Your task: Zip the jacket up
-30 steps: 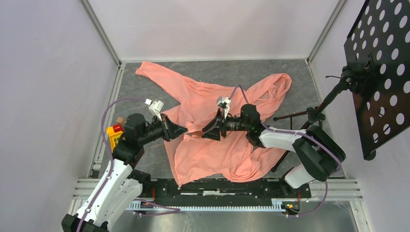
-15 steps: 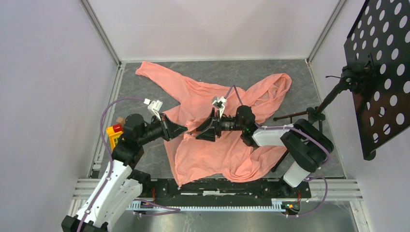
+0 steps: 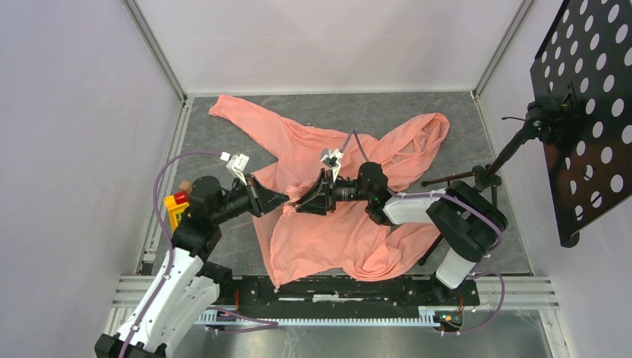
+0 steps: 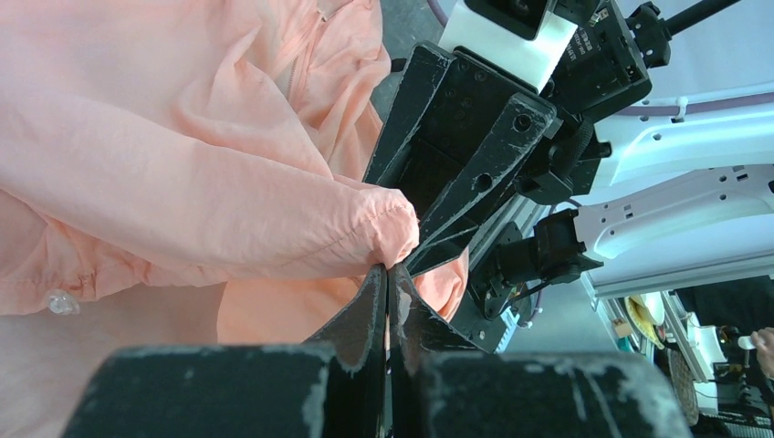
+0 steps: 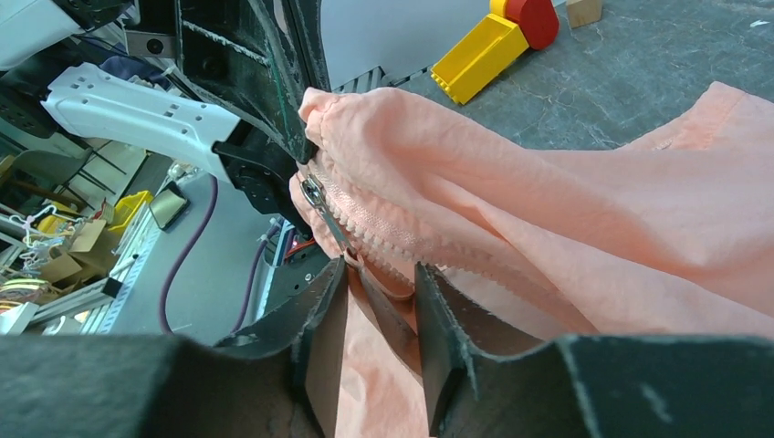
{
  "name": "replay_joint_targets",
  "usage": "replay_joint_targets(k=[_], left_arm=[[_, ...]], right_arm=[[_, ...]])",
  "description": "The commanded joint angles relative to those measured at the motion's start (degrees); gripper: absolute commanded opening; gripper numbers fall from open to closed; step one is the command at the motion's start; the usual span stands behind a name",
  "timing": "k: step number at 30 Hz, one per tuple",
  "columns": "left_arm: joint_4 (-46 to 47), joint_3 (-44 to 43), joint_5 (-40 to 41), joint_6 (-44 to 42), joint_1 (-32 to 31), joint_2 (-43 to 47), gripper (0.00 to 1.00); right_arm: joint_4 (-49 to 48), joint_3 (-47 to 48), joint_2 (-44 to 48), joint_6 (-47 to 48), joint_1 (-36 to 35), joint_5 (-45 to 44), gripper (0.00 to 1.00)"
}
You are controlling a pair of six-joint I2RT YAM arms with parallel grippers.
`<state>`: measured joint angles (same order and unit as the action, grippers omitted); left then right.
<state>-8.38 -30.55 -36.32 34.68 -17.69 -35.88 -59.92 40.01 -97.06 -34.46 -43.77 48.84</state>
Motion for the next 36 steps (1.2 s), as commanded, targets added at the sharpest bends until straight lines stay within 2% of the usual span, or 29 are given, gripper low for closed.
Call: replay_joint_targets(k=[1,10,17,20,25,27,30,33,36], left_arm=[[1.8,-0.1,-0.3,2.0,0.3,1.0,0.02],[-1.6,-0.4,2.4,1.1,0.3,2.2,0.02],[-1.0,-0.1,2.0,1.8,0.3,2.1,0.02],[-0.8,0.0,1.8,2.0,0.3,2.2,0.02],[-0.9,0.0,1.7,2.1,0.3,2.5,0.02],[-1.2,-0.1,1.7,2.0,0.3,2.6,0.02],[-2.6,-0.5,2.8,1.7,0.3,2.7,0.02],[-7.2,-1.5,7.9,1.2,0.3,3.0,0.02],[-12.3,-2.2,14.3,0.2,0.2,4.2,0.02]], right_arm=[[-0.6,1.8,0.6,2.2,-0.2,-0.7,0.36],[9.7,2.0,4.0,9.5,-0.2,-3.8,0.28],[8.1,1.8,4.5,8.2,-0.2,-3.1,0.29],[6.9,1.8,4.2,7.5,-0.2,-2.6,0.33],[4.0,1.9,3.4,5.5,-0.2,-1.5,0.32],[3.4,1.9,3.2,5.2,-0.2,-1.4,0.27],[5.0,1.9,3.6,6.0,-0.2,-2.6,0.11],[16.0,3.6,4.9,11.3,0.0,-7.1,0.01],[28.6,5.8,5.6,16.6,0.7,-12.3,0.0]])
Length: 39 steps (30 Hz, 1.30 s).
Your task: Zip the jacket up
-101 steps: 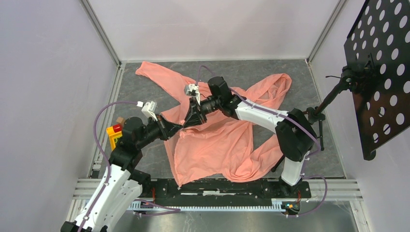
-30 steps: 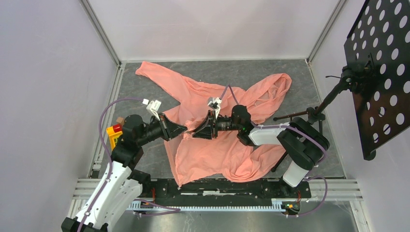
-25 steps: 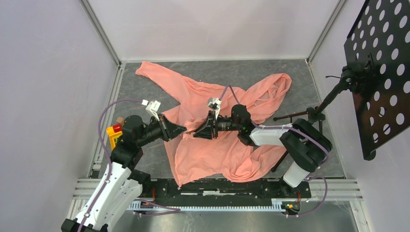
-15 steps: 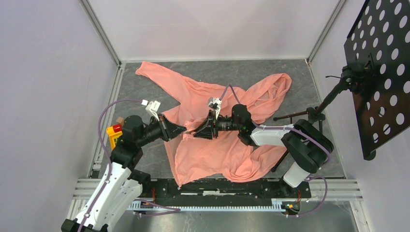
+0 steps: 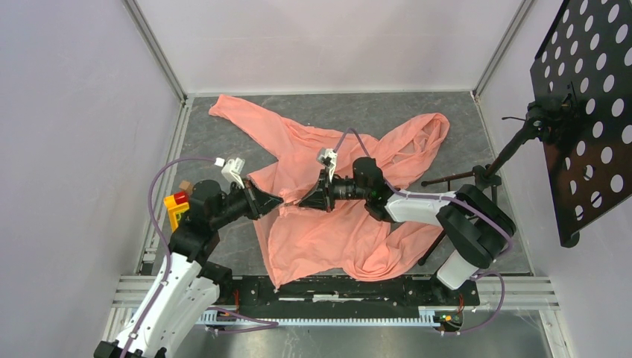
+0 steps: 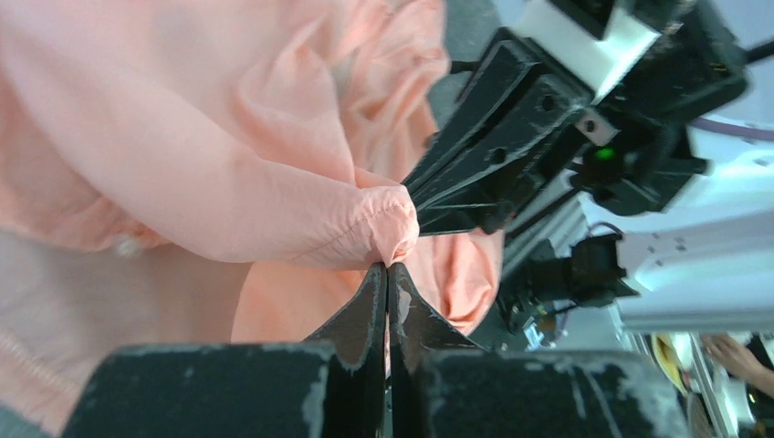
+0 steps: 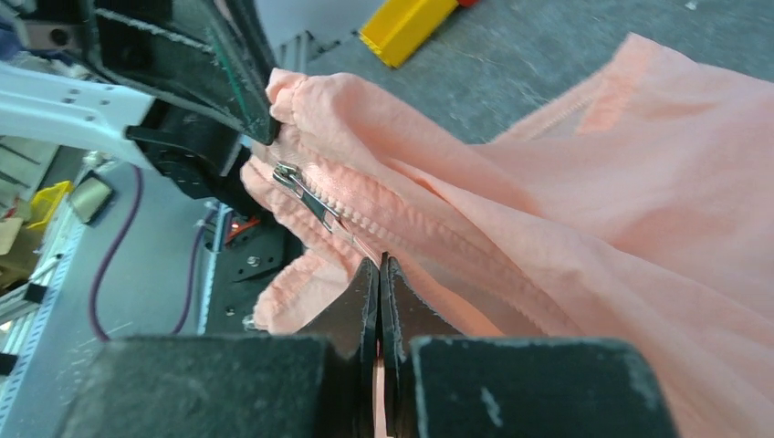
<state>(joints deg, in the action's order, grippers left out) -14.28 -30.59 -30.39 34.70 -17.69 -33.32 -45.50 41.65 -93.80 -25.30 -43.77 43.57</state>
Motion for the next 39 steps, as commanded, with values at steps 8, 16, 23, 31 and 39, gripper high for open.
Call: replay_joint_targets(k=[8,16,23,31,39], left_arm=[[-10.6,-1.7,18.0,0.3,0.2,5.0,0.02],[-15.8,-2.6,33.4,5.2,0.2,9.2,0.02],[-16.5,0.2,38.3,9.1,0.2,9.5,0.02],[-15.1,4.0,41.8,11.1,0.3,12.3,0.02],[-13.3,6.7,41.7,12.3,0.2,16.9,0.02]], right_arm=[[35.8,9.0,2.8,17.9,1.7,-15.3,0.0],[62.9,17.5,1.5,35.3,6.2,-54.5,0.0],[66.8,21.6,-3.2,43.3,12.9,-76.2,0.0],[61.7,25.8,-9.0,54.2,23.9,-82.0,0.0],[66.4,29.4,-4.3,47.5,23.3,-61.0,0.04]])
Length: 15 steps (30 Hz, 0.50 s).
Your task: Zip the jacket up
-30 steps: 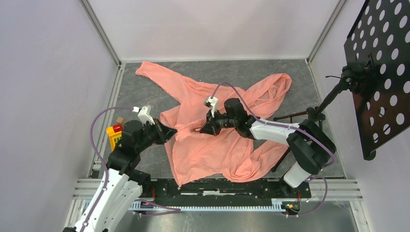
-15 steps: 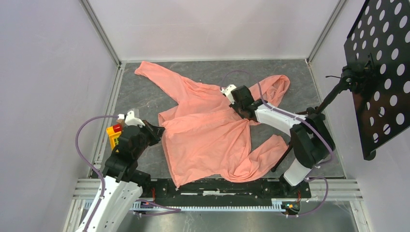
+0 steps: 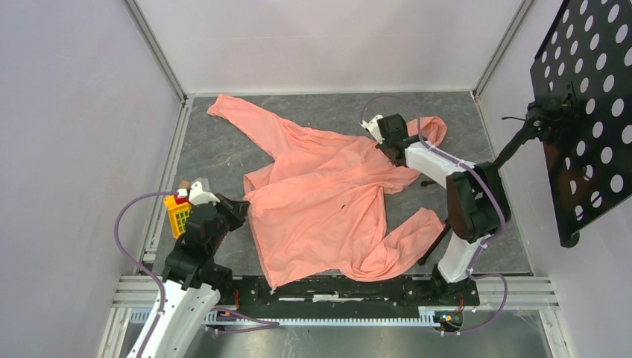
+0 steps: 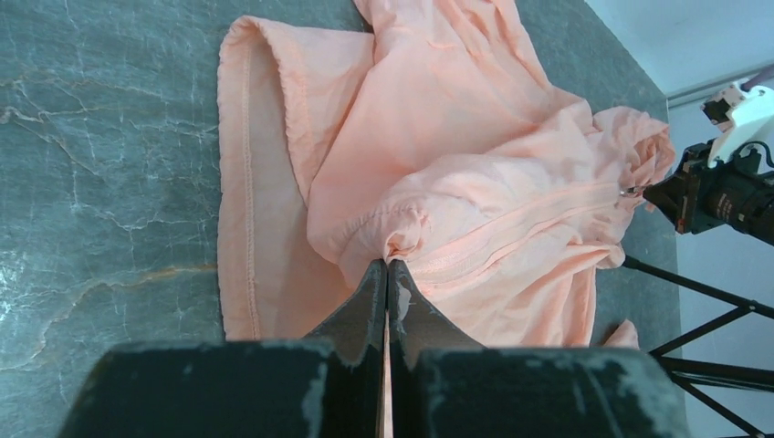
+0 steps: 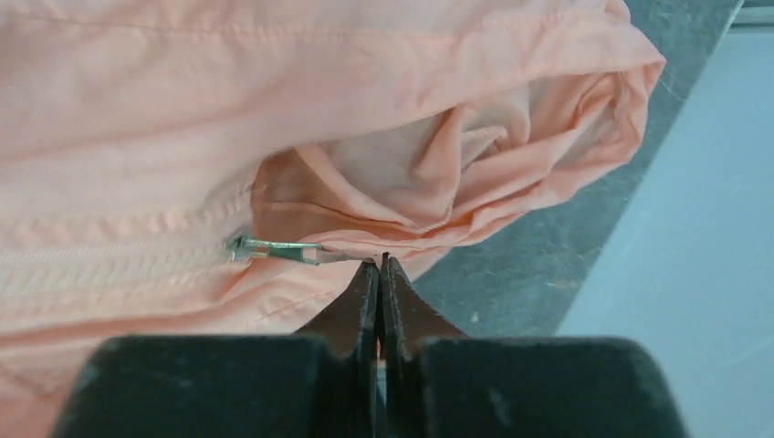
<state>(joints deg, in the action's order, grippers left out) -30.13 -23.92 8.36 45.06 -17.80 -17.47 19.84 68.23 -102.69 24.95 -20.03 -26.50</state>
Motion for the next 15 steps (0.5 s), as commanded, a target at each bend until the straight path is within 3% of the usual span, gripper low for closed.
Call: replay_joint_targets(k=[1,2,4,5,7,9,15], left_arm=[[2.8,0.0,3.1,2.4,0.3,1.0,0.02],[2.9,-0.3,3.2,3.0,0.3,0.9,0.08],[3.0,-1.0,3.1,3.9,0.3,0.4,0.31],[2.9,-2.0,2.5,4.0,0.4,0.0,0.42],[2.2,-4.4,0.8,3.0,0.3,-0.7,0.52],[1.4,-7.9,-1.7,1.9,0.3,-1.5,0.58],[2.2,-19.1,-8.1,-1.9,0.3,-2.5,0.9]], right_arm=[[0.6,1.7,6.4,-4.3,-0.7,9.4,0.12],[0.6,0.7,8.1,-6.6,-1.0,10.8,0.25],[1.0,-1.3,13.4,-11.2,-1.9,15.5,0.82],[1.4,-2.3,15.6,-12.1,-2.6,19.5,0.98],[3.0,-4.5,21.0,-12.5,-4.3,29.8,0.98],[3.5,-6.7,27.7,-15.2,-6.3,33.7,0.98],[-3.2,-15.9,49.7,-27.1,-7.3,52.4,0.98]])
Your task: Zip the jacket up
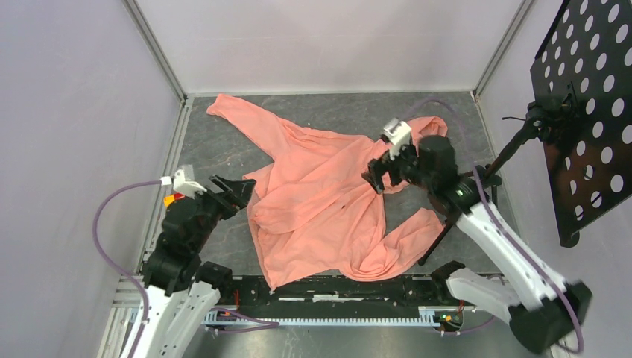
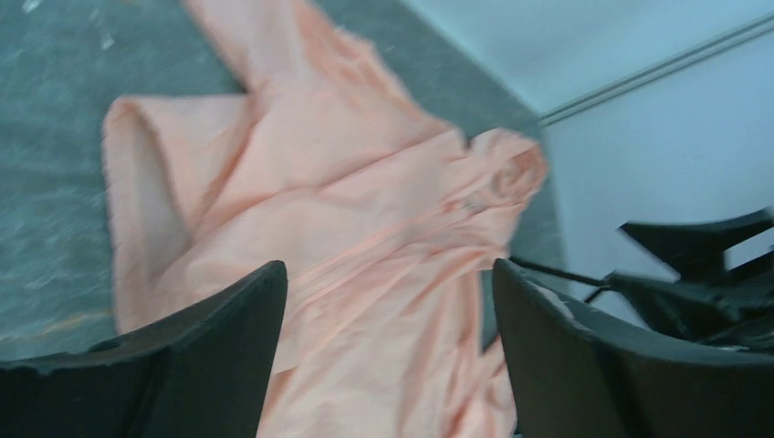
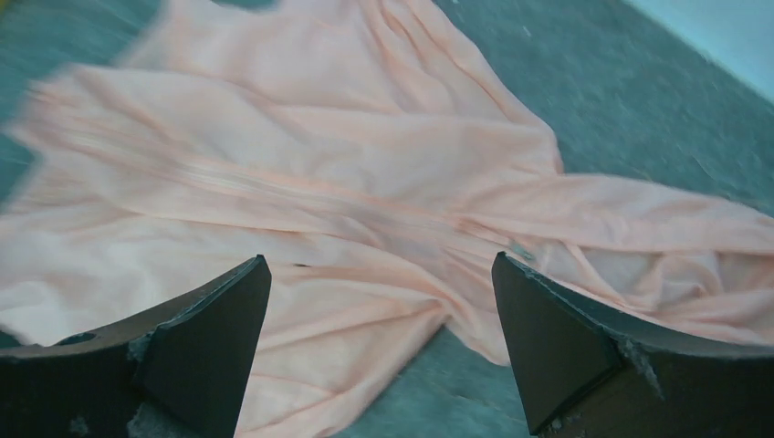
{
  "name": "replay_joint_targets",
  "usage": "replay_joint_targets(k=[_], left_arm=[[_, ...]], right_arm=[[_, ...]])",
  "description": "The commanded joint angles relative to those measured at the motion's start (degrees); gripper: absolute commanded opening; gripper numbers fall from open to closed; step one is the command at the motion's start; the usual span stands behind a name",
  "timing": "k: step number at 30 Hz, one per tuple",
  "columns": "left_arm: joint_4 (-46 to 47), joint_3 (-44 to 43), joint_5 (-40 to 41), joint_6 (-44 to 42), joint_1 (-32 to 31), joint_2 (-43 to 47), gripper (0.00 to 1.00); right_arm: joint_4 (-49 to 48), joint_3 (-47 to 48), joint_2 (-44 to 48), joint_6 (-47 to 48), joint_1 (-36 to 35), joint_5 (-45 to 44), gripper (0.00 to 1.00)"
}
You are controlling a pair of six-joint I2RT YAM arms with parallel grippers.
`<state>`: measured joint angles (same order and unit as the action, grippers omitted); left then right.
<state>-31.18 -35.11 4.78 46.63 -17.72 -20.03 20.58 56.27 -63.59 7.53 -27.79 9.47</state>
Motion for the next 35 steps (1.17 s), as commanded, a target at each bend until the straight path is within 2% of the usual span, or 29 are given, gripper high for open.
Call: replay_joint_targets(k=[1,4,8,18,25,31,35], left_arm=[[3.7,-9.3,-6.3,-4.4,0.3,0.2,0.94],[6.4,-13.2,-9.9,-8.8,0.2,0.2,0.99],[11.2,-17.3,-17.6,-15.0,0.2,-0.2,1.0],[20.9,-20.4,-30.0,-22.5,0.2,0.3,1.0],[25.8,-21.4,-30.6,-25.9,0.2,2.7,1.0],[25.6,-22.5,-30.5,-27.4,0.2,2.8,1.0],[25.5,-21.9,-30.5,-26.9,0.2,2.8,1.0]], right_arm=[[-4.3,-4.5,13.4,-10.2,0.5,18.7,0.98],[-3.7,-4.9,19.9,-9.8,0.5,20.0,0.98],[-5.2,-7.5,29.6,-8.4,0.5,14.9,0.98],[-8.2,-11.3,41.9,-5.0,0.5,7.9,0.98],[-9.8,-12.4,49.3,-2.6,0.5,0.8,0.98],[-13.1,-15.8,54.2,-2.6,0.5,-1.5,0.98],[-12.2,-17.2,54.4,-2.5,0.5,-6.2,0.98]])
